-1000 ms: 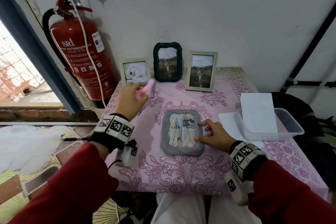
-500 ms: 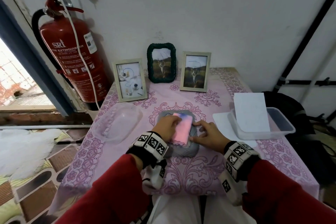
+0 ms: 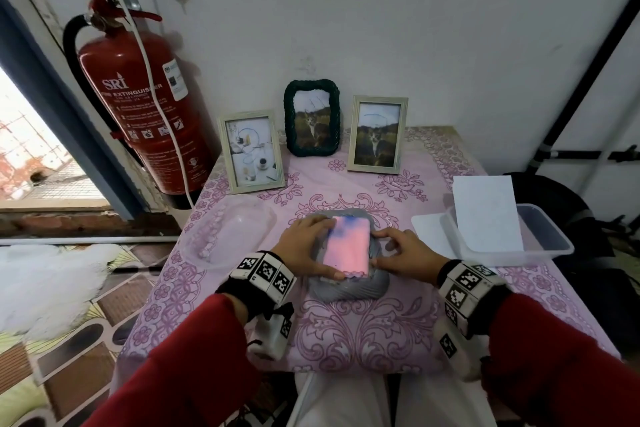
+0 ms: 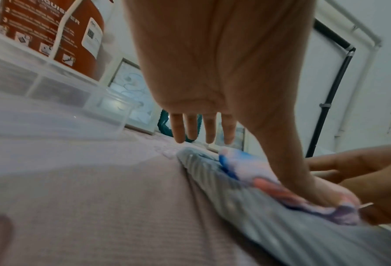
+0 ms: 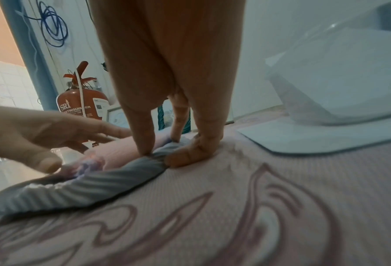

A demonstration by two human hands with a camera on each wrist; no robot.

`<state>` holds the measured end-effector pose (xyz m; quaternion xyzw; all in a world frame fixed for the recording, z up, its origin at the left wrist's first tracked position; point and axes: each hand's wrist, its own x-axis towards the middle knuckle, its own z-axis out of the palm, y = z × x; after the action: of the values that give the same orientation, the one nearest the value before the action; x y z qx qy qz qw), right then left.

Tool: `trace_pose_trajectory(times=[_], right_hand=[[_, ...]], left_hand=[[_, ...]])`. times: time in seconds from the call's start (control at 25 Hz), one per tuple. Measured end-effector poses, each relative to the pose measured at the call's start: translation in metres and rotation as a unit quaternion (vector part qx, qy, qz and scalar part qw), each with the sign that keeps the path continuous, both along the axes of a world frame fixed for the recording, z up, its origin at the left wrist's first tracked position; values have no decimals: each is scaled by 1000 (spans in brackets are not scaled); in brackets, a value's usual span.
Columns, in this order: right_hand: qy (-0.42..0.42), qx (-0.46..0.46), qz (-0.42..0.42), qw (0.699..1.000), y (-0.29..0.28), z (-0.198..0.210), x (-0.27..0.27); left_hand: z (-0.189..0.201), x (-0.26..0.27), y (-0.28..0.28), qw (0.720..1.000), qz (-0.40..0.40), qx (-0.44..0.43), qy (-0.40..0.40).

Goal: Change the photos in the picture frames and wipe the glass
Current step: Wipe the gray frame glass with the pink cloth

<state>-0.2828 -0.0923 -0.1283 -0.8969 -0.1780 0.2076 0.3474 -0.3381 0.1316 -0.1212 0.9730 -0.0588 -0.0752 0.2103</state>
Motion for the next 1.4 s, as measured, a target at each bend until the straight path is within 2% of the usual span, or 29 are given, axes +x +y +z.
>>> trace_pose_trajectory(times=[0.12,0.2,0.32,0.44,0.52,0.64,0.76,1.0,1.16,1.28,1.4], right_hand=[[27,-52,26,998,3,13,9],[-61,-113,20,991,9,22,12],[-207,-104,57,971,27,36,4],[-206,-165,180,948,47,29,-8],[-190,-221,215,932,54,18,-11],[-191,-198,191,942,55,13,-8],[-204,-181,210,939,56,13,0],[-217,-72,216,949,54,13,10],[-243,-64,232,940,56,10,18],[-220,-46,261,939,53,13,17],[-197,-66,308,929,54,14,7]], left_hand=[[-3,1,14,995,4,60,77],[-7,1,19,992,2,84,98],[-11,2,19,989,-14,113,99],[-14,2,18,986,-17,132,102],[-16,3,18,987,-17,129,98],[-16,3,19,988,-13,127,85],[-17,3,20,988,-11,131,82],[-14,4,19,987,-13,134,90],[-13,6,20,986,-16,135,97],[-15,7,19,985,-19,143,91],[-16,10,20,985,-18,145,92]])
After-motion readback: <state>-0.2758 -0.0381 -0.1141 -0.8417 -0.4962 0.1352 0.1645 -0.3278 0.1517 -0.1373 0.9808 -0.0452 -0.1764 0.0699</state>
